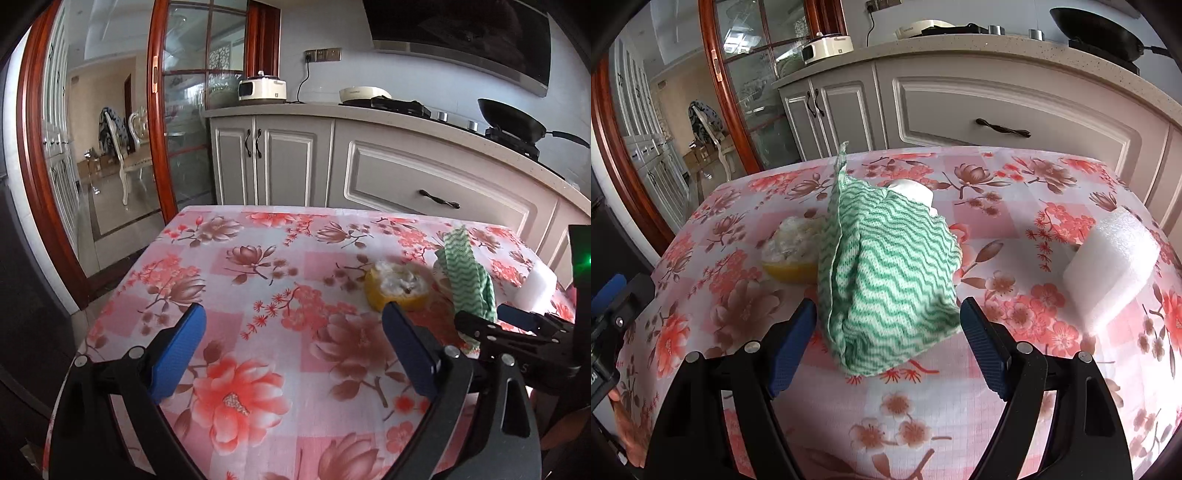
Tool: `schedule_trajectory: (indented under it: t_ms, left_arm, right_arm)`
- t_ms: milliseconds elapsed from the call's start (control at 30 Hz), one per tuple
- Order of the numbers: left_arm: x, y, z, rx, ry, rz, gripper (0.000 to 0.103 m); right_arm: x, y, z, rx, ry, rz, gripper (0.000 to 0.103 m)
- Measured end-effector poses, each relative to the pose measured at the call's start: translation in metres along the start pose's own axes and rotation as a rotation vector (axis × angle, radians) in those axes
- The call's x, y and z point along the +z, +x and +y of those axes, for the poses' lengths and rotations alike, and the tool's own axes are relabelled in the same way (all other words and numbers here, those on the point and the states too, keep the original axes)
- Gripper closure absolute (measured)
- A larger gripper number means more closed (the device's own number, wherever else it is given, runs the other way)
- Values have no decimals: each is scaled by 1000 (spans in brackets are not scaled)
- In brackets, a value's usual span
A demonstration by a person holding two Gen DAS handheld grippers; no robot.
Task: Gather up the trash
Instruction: 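Grasp the green zigzag cloth with the right tool while the left tool grasps white paper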
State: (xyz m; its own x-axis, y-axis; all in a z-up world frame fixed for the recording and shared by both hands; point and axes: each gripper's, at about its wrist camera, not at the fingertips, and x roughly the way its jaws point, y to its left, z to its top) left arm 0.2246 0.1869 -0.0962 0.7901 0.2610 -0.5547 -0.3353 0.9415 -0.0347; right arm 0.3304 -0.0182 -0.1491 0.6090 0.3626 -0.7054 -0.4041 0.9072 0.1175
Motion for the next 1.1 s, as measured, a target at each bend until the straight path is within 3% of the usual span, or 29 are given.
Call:
schedule_trajectory:
  t_ms: [67,200,333,500,733,1100]
  left_arm:
    - [-1,2,0,-1,-1,6,10]
    - [-6,6,-2,3,-2,20,10]
    - [-8,10,-10,-23,-8,32,10]
    - [-7,14,-44,-81,32,40,10]
    - [3,29,-92,-161,66,51,10]
    - [39,79,-159,-200,189,43,10]
  right_arm:
    - [0,2,2,2,-18,8,30]
    - [-4,0,2,22,-48,22,62]
    - [-13,-13,-5,54,-65,15,80]
    - [-21,-38,-21,73,-59,-13,84]
    - [-35,-73,-66,19,-16,-64,84]
    - [-42,-88,-102,10,32,-85,84]
